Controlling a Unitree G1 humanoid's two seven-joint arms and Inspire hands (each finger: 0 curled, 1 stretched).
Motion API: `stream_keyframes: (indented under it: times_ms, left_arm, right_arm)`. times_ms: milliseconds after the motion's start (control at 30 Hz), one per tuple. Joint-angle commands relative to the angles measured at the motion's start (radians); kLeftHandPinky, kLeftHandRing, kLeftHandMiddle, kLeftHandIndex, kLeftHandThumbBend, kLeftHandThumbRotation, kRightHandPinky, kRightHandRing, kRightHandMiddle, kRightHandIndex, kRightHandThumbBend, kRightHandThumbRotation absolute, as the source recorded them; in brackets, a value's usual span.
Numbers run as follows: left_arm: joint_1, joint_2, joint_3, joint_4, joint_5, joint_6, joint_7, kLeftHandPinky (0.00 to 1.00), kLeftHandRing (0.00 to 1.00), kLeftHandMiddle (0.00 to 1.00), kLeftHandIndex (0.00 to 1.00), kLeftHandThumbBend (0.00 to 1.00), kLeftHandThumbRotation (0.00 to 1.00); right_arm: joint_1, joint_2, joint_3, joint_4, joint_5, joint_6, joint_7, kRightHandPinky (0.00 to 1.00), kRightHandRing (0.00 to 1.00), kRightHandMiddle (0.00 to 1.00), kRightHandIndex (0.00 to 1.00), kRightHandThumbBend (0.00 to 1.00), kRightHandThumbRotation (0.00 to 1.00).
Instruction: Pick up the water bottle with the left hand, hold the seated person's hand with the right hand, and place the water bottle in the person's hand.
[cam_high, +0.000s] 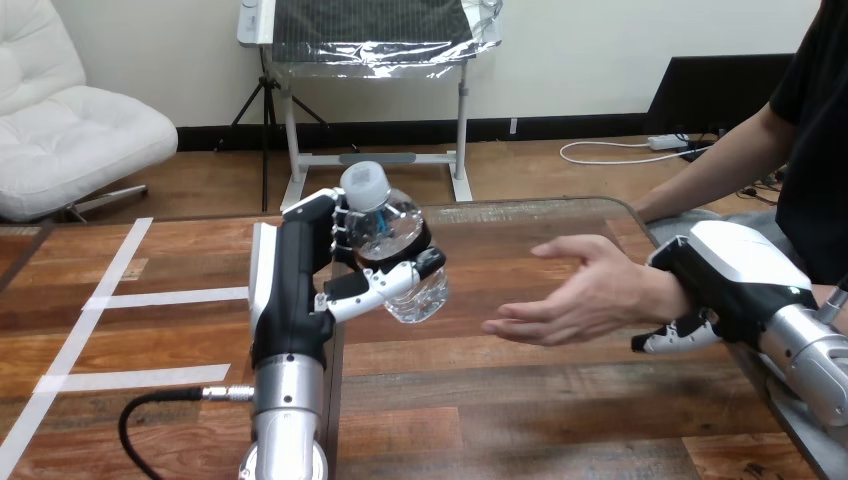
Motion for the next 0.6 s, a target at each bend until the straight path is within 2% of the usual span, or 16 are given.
stream_keyframes:
  times_ms: [0,167,367,567]
  left_arm:
    - [-0.093,-0.027,-0.023,-0.070,0.009,-0.005,0.000,0.35,0.38,0.43,0.45,0.72,0.00]
    - [-0.101,-0.029,-0.035,-0.066,0.017,-0.004,0.002,0.35,0.38,0.43,0.45,0.72,0.00]
    - [-0.106,-0.038,-0.050,-0.069,0.011,0.006,-0.006,0.35,0.39,0.43,0.45,0.72,0.00]
    - [-0.111,-0.044,-0.067,-0.066,0.013,0.003,-0.004,0.36,0.39,0.43,0.45,0.72,0.00]
  right_arm:
    - [-0.015,-0.015,-0.035,-0.051,0.000,0.005,-0.022,0.18,0.23,0.31,0.35,0.69,0.00]
    - [-0.014,-0.018,-0.040,-0.056,0.002,-0.011,-0.032,0.19,0.24,0.31,0.35,0.71,0.00]
    - [-0.008,-0.019,-0.043,-0.087,-0.006,0.007,-0.028,0.19,0.24,0.31,0.35,0.72,0.00]
    - [-0.005,-0.019,-0.048,-0.094,-0.002,-0.007,-0.037,0.18,0.23,0.31,0.35,0.71,0.00]
